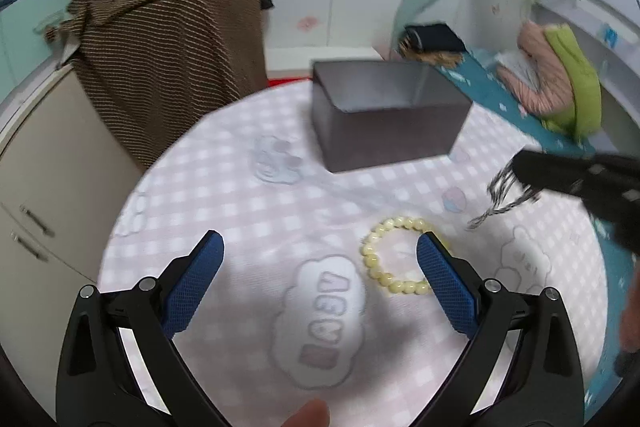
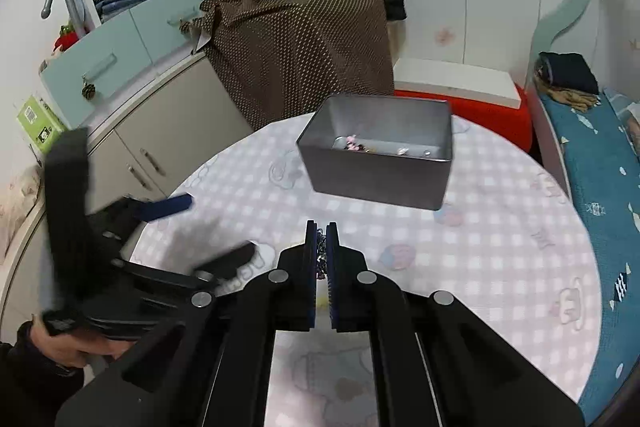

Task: Organize jewelry
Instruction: 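Grasp the silver chain with the right tool while the left tool grasps the yellow bead bracelet, then carry both pieces over the grey box and open both tools to drop them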

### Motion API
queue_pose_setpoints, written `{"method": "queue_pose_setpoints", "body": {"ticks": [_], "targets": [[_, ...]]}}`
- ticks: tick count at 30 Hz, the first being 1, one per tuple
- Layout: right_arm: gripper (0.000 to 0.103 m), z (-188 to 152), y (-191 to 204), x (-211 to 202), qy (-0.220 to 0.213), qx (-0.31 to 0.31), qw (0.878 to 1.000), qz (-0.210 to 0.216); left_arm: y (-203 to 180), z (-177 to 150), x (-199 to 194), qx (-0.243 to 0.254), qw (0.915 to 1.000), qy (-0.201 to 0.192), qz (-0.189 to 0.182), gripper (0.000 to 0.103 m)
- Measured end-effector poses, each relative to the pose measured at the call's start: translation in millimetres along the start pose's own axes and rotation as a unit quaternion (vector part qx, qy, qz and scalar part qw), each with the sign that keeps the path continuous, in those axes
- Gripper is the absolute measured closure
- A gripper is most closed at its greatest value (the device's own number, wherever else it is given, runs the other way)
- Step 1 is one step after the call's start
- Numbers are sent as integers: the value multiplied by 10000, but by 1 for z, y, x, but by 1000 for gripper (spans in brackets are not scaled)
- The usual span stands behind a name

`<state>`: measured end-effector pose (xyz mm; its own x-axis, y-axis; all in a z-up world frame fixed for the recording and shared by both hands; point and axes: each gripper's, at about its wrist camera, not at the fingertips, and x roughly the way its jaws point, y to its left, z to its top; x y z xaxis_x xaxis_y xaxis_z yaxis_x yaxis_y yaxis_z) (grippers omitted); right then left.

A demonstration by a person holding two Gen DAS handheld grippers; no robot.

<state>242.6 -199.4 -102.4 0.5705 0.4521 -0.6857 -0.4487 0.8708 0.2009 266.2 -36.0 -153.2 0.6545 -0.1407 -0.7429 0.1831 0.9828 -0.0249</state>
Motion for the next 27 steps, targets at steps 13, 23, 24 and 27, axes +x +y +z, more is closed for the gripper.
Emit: {"method": "queue_pose_setpoints", "body": {"ticks": [13,23,24,27], "targets": [[100,-11,-23,-11,-54,249,9996,-93,-22,-9,37,139,9975,644,-240,94],[100,6,-24,-27,-281,121,9994,-136,3,10,-14,-19,9992,105,-381,94],[100,8,-23,-29,-309,99,9994,-139,5,16,-23,2,9993,-5,-367,94],[100,22,-20,-36,-456,-1,9988,-154,8,32,-45,82,9990,-285,-340,94]]}}
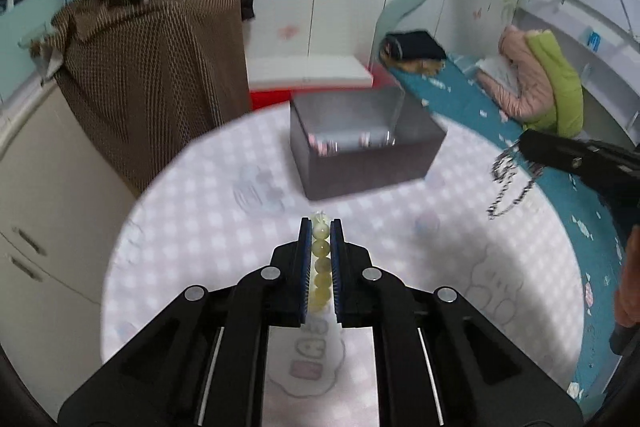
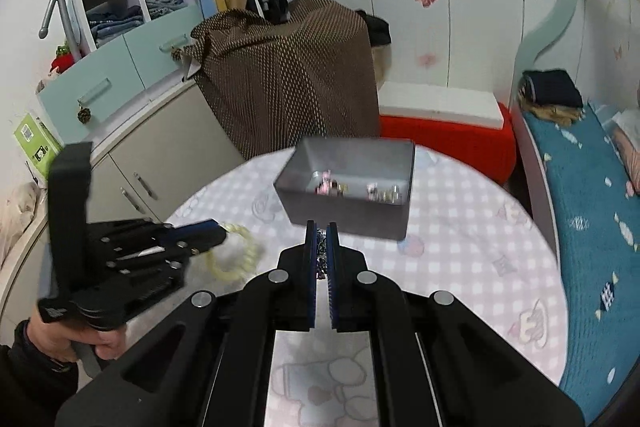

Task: Organize jewelry
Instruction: 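Carry both pieces over the grey box and open both tools to drop them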

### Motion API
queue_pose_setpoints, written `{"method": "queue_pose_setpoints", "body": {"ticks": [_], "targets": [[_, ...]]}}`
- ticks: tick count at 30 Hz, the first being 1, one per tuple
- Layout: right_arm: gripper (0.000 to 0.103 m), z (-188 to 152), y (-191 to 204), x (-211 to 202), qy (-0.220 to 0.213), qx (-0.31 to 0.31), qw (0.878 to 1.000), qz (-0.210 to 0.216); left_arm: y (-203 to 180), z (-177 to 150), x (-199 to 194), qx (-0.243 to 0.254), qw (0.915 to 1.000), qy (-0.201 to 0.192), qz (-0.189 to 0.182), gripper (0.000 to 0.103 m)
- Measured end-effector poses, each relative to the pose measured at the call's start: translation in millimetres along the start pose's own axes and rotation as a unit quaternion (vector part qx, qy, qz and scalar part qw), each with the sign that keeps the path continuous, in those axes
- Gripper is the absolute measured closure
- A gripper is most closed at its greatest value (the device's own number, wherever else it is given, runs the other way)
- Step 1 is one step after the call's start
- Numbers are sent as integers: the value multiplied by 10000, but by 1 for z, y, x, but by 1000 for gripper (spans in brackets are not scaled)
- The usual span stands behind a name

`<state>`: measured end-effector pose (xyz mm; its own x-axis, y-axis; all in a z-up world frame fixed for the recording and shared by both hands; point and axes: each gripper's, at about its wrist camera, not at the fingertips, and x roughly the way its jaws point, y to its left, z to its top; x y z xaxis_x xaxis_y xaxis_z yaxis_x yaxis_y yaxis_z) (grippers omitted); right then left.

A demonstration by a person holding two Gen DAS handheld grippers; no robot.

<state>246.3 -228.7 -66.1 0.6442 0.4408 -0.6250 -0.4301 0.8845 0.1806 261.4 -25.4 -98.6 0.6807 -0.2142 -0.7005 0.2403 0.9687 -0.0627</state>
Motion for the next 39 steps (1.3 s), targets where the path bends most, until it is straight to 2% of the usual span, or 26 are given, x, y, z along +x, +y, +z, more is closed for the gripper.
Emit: {"method": "queue_pose_setpoints", "body": {"ticks": [7,13,18,22,30,36,37,38,39], "targets": [[100,35,1,-7,-297,-173,9994,-4,0,58,-42,210,9978,-622,-106,94],[100,67,-2,4,-337,-285,9990,-28,-4,107,-51,300,9949,-933,-219,94],[100,87,-8,23,-229,-244,9994,-89,-8,142,-23,246,9960,-760,-392,94],[100,97,-19,47,10,-84,9999,-80,-13,155,6,210,9972,-562,-456,94],[100,96,-37,84,476,190,9986,-100,-15,157,62,-32,9981,-47,-617,94],[96,92,-49,99,707,471,9963,-114,-15,153,84,-59,9984,190,-522,92],[96,91,-50,100,733,510,9959,-142,-15,152,84,-72,9986,199,-489,79],[96,91,-52,101,750,542,9956,-143,-13,151,84,-89,9987,185,-463,59],[95,91,-53,101,754,570,9954,-137,-12,151,82,-118,9989,126,-436,49]]}}
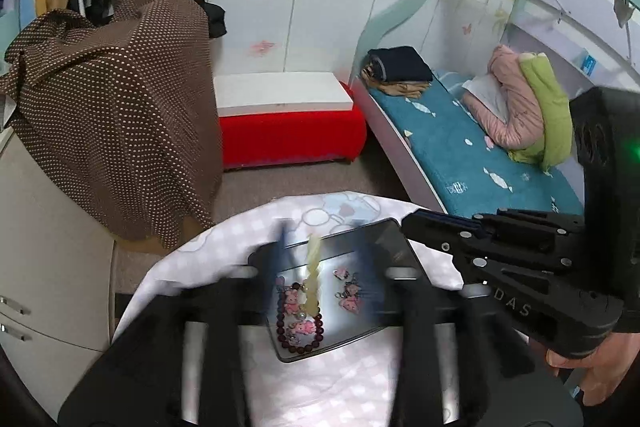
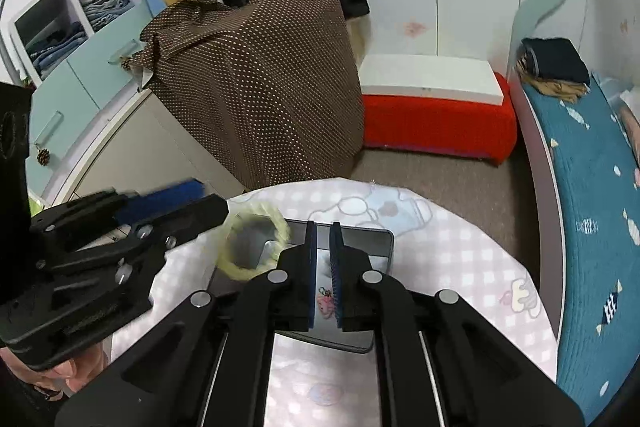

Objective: Organize jewelry

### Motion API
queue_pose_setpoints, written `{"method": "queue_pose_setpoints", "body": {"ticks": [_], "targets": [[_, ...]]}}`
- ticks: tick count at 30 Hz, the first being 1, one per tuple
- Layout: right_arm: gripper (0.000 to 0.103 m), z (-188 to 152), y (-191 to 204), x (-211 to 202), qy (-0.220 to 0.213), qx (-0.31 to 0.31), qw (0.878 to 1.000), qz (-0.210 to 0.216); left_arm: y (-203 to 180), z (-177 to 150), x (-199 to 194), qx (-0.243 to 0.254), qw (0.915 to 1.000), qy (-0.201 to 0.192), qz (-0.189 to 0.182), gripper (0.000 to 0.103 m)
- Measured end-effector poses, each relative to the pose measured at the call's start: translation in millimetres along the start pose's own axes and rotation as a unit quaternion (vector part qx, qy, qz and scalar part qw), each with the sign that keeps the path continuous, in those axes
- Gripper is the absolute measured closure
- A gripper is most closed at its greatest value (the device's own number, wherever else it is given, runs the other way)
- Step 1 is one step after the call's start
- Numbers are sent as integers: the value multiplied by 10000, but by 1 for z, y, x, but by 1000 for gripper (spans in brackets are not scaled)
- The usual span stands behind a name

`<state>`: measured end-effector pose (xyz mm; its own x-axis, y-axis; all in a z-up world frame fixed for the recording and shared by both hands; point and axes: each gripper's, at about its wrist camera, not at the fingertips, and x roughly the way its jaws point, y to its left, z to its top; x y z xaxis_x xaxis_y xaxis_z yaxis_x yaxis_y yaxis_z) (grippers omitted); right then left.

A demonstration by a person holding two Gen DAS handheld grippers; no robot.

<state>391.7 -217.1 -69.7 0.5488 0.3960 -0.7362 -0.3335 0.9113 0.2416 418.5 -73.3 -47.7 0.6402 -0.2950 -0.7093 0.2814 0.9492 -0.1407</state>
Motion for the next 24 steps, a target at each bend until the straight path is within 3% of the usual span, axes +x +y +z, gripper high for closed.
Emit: {"method": "queue_pose_setpoints", "body": {"ticks": [1,2,4,5,7,8,17,24], "targets": [[92,-1,-1,-1,-1,21,10000,-10,1,-1,-3,-27,10000,-54,22,35],[88,-2,-2,-1,-7,36,10000,-27,2,-2,-6,-51,9999,-100,36,31],[62,-2,-4,-4,-57,100,9999,-36,4,-2,-12,-68,9998,-149,66,26],[52,-2,-4,-7,-98,111,9999,-73,5,-3,-16,-86,9997,-205,108,18],[15,-3,-5,-15,-298,211,9992,-173,7,-5,-27,-138,9990,-383,174,12],[9,-3,-7,-20,-406,279,9985,-224,7,-7,-34,-147,9986,-468,185,10],[7,-16,-8,-58,-824,611,9927,-633,1,-33,-105,-61,9895,-1207,792,6],[7,-48,15,-117,-1434,534,9836,-953,-12,-66,-170,43,9782,-1744,1131,6]]}}
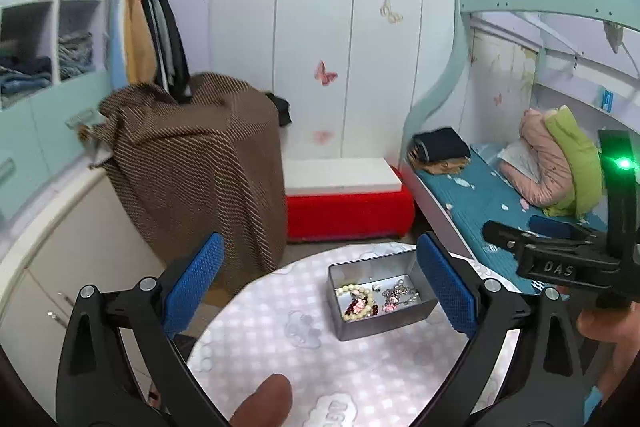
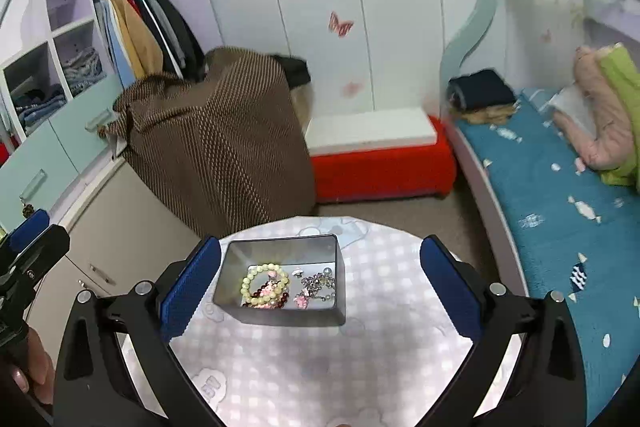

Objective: Organize jewelry

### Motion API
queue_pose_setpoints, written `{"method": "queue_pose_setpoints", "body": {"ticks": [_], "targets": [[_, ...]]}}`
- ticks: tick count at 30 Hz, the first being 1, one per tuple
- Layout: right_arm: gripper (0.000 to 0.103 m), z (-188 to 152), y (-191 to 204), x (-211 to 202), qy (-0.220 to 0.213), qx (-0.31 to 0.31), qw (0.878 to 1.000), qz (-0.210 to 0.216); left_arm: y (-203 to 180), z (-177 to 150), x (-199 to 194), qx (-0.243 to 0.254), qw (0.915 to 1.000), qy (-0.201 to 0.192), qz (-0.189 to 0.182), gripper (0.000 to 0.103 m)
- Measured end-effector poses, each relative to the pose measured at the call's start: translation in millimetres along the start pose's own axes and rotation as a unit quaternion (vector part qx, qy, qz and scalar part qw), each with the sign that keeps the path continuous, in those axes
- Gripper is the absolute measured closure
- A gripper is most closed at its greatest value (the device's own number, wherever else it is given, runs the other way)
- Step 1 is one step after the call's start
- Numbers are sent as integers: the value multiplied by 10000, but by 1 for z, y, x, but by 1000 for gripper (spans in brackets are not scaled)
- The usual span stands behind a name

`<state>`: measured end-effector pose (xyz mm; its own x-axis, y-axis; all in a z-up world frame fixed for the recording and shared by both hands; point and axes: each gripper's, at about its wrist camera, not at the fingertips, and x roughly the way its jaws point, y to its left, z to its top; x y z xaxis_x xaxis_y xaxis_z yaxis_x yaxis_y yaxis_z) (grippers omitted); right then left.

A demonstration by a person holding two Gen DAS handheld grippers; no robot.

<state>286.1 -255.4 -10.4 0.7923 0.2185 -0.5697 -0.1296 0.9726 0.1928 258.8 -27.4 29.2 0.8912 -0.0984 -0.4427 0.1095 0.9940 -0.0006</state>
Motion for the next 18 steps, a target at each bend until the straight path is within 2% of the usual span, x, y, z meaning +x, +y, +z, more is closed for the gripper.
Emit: {"method": "queue_pose_setpoints", "body": {"ticks": [5,10,18], "targets": [[7,-19,10,-52,-412,-96,9991,-71,-6,-13,-53,23,9994,-317,115,6],[7,-55,19,-102,-759,-187,9964,-338,-17,-33,-101,4,9985,-532,146,6],[7,-122,34,-147,-969,-349,9917,-767,-32,-79,-158,-112,9975,-677,138,5]]}}
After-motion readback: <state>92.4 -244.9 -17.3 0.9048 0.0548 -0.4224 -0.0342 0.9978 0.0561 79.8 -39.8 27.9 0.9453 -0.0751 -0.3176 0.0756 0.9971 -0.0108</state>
